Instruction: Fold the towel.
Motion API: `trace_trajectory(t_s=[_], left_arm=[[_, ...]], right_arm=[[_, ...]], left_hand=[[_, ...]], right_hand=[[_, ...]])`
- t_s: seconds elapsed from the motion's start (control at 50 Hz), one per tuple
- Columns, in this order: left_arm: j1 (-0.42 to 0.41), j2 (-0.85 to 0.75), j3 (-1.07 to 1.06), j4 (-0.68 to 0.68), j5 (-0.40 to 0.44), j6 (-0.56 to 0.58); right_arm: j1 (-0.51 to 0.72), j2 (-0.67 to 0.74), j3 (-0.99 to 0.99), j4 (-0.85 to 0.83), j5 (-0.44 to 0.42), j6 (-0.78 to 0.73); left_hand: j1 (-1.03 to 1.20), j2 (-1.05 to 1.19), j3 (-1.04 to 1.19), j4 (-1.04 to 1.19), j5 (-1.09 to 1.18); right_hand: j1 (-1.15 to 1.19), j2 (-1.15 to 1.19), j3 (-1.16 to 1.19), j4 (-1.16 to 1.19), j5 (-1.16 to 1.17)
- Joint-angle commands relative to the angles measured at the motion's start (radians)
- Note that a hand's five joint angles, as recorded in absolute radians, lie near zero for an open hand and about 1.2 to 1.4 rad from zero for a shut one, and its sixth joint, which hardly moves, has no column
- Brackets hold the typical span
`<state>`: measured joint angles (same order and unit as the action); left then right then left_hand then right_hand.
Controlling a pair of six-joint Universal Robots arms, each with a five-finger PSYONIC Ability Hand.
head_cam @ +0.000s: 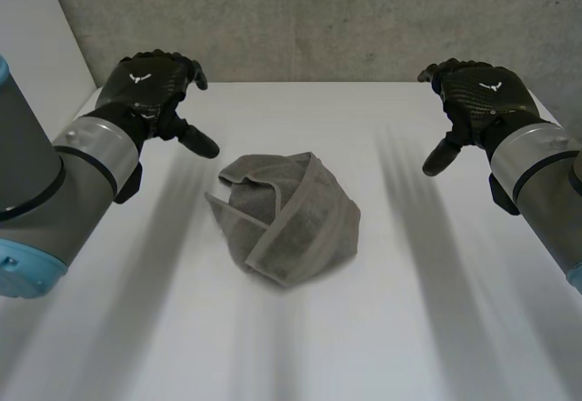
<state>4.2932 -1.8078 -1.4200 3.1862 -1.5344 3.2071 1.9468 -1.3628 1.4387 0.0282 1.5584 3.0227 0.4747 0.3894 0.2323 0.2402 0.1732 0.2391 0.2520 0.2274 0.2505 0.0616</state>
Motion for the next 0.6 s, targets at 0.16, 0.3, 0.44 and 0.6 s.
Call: trace_trajectory(t_s=[0.16, 0.3, 0.44, 0.6], left_arm=[[0.0, -0.008, 0.012, -0.015, -0.032, -0.03], [0.0, -0.011, 0.006, -0.014, -0.032, -0.03], [0.0, -0.013, 0.003, -0.014, -0.03, -0.029], [0.002, -0.015, 0.003, -0.014, -0.03, -0.029]], right_arm=[[-0.002, -0.001, -0.004, 0.006, -0.001, 0.007], [-0.002, -0.001, -0.003, 0.006, -0.001, 0.005], [0.0, 0.001, -0.003, 0.006, -0.001, 0.004], [0.0, 0.001, -0.003, 0.006, -0.001, 0.004]], left_hand=[[-0.164, -0.079, -0.058, -0.066, -0.037], [-0.17, -0.085, -0.058, -0.066, -0.043], [-0.176, -0.091, -0.058, -0.066, -0.049], [-0.179, -0.094, -0.058, -0.066, -0.052]], right_hand=[[-0.065, -0.077, -0.053, -0.076, -0.062], [-0.065, -0.077, -0.053, -0.076, -0.062], [-0.065, -0.077, -0.053, -0.076, -0.062], [-0.065, -0.077, -0.053, -0.076, -0.062]])
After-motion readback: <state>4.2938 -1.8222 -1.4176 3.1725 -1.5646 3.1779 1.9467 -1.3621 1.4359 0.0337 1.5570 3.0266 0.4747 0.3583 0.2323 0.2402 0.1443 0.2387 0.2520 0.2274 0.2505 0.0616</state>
